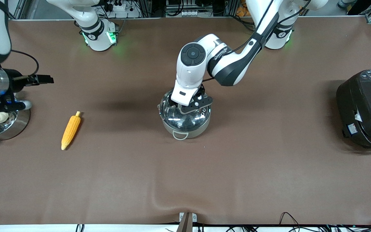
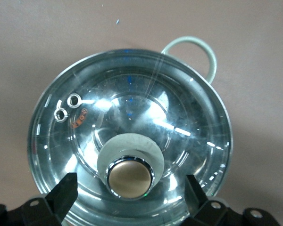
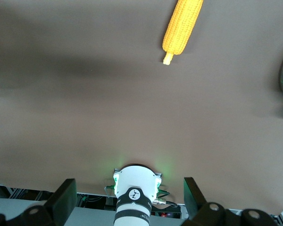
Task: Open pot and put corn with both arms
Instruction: 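Grasp the lid knob with the left gripper while the right gripper grasps the corn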
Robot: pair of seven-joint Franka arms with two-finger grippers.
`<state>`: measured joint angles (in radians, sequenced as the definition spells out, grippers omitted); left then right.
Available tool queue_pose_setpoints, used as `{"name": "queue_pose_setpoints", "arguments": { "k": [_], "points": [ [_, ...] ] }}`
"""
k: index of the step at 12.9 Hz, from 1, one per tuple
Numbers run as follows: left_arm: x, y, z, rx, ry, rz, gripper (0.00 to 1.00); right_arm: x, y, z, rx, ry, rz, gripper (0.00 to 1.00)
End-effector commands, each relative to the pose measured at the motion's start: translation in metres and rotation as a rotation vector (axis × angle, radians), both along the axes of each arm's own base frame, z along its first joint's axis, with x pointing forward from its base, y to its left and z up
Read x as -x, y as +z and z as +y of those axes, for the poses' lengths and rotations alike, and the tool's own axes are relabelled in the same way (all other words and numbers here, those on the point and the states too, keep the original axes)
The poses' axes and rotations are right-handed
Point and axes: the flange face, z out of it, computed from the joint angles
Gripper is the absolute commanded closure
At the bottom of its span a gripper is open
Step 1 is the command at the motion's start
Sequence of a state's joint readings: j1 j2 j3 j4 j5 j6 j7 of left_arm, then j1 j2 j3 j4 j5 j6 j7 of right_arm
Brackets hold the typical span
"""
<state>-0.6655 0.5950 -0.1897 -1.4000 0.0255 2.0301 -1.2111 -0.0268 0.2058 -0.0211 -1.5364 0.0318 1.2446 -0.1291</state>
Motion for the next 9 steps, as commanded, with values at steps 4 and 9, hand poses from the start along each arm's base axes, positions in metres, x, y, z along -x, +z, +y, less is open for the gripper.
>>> {"name": "queue_pose_setpoints", "arguments": {
  "k": [4, 9],
  "points": [
    [0.001, -0.005, -0.008, -0.006, 0.004, 0.0, 0.07, -0.051, -0.051, -0.016, -0.018, -0.007, -0.071, 0.0],
    [0.003, -0.017, -0.006, -0.038, -0.009, 0.007, 0.3, -0.072, -0.126, -0.032, 0.001, -0.027, -0.116, 0.0]
  ]
}}
